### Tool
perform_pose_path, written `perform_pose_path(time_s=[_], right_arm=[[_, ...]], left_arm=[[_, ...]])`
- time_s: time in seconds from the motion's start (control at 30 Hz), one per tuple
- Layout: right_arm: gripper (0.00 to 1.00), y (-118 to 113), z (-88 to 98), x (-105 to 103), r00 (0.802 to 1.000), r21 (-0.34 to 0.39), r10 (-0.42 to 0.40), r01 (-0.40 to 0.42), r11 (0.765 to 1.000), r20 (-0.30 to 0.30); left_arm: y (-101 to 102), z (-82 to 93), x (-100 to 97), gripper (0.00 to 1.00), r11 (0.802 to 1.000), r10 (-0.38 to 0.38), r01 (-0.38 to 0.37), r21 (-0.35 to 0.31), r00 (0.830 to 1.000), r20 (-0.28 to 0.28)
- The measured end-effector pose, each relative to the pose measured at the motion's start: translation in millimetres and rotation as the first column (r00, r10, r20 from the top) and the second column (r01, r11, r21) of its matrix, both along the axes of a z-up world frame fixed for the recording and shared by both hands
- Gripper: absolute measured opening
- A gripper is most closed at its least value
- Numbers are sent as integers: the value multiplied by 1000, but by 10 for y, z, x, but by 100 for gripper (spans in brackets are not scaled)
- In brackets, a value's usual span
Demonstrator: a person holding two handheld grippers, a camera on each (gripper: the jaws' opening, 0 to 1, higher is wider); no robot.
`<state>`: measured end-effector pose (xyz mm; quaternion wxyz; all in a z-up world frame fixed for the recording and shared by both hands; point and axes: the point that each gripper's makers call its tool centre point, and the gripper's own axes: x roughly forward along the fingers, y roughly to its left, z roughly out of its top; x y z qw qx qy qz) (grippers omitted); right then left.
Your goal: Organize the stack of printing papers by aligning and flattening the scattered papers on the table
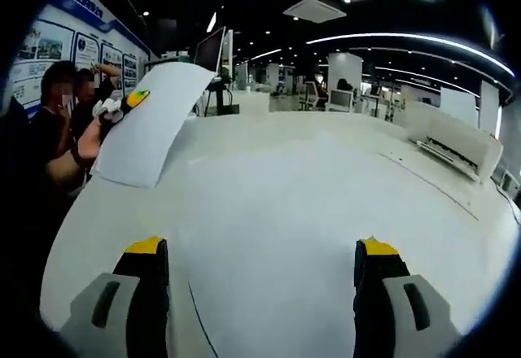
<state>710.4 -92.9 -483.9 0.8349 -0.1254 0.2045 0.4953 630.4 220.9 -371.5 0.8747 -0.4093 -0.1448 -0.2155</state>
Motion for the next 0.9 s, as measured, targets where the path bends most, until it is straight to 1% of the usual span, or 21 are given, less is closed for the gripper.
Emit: perform_pose_path(time_s=[0.13, 0.27, 0.43, 0.5, 0.63, 0.77, 0.83, 0.9], right_arm=[[90, -25, -74, 6, 1000, -16, -1, 1, 1000, -6], [89, -35, -94, 26, 1000, 4, -11, 11, 1000, -11], [85, -66, -82, 87, 999, 20, -39, 39, 999, -2], [82, -77, -75, 87, 999, 21, -45, 45, 999, -1], [79, -91, -65, 87, 999, 22, -52, 52, 998, 0], [72, -134, -59, 135, 997, 19, -77, 77, 997, -5], [65, -165, -48, 164, 996, 13, -91, 92, 996, -9], [60, -165, -42, 168, 995, 9, -95, 95, 995, -9]], left_arm=[[-5, 2, -2, 7, 1000, -1, 1, 0, 1000, 0], [-15, 4, -7, 7, 1000, 0, 0, 1, 1000, 0], [-27, 5, -11, 7, 1000, 0, 0, 3, 1000, -1], [-27, 5, -11, 7, 1000, 0, 0, 2, 1000, -2], [-22, 3, -11, 7, 1000, 0, 0, 1, 1000, -2], [-18, 1, -6, 7, 1000, 0, 0, 3, 1000, -1], [-10, 0, -2, 7, 1000, 0, 0, 1, 1000, -2], [-9, 0, 0, 7, 1000, 0, 0, 1, 1000, -2]])
